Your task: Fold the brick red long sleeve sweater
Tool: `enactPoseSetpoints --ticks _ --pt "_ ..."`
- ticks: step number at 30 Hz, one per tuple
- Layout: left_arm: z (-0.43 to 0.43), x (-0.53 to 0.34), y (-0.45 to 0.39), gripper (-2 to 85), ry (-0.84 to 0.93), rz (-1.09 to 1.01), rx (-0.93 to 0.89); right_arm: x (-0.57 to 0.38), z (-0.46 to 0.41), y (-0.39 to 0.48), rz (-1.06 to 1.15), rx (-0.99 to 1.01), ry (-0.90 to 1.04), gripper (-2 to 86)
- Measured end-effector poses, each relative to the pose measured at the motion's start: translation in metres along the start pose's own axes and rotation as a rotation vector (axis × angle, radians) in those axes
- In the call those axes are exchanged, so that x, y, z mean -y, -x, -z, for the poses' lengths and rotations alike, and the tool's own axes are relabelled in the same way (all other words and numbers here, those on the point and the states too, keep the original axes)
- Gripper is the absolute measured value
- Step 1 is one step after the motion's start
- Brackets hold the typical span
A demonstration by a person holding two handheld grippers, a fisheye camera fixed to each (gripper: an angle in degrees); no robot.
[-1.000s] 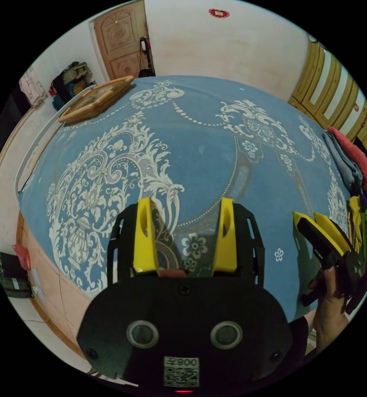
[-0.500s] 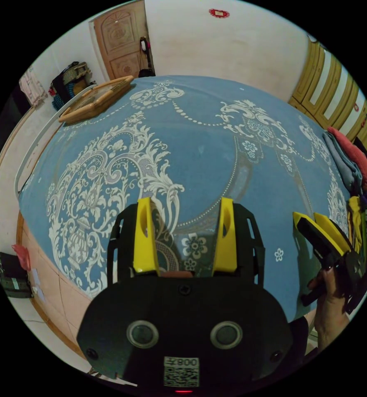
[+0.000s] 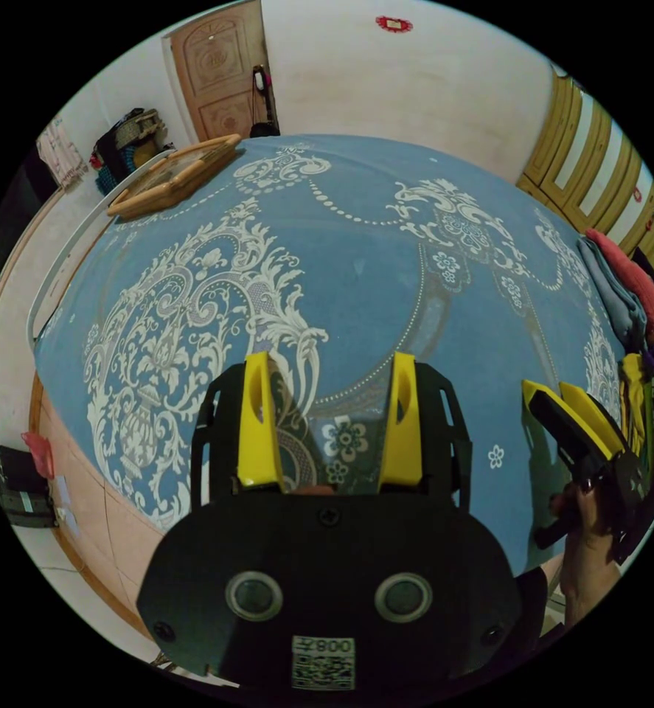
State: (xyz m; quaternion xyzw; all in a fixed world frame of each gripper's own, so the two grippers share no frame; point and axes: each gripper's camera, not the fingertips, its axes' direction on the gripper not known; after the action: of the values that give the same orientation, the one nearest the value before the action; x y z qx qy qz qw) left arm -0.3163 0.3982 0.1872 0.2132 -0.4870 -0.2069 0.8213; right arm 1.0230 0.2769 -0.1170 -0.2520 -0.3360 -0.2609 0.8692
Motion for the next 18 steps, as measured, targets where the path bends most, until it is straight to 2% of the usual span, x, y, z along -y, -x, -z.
enactPoseSetpoints --ticks 18 --pt "-0.013 0.001 -0.018 22.3 -0.002 0.0 -0.002 0.009 -0.009 -0.022 0.001 -0.003 -0.002 16.9"
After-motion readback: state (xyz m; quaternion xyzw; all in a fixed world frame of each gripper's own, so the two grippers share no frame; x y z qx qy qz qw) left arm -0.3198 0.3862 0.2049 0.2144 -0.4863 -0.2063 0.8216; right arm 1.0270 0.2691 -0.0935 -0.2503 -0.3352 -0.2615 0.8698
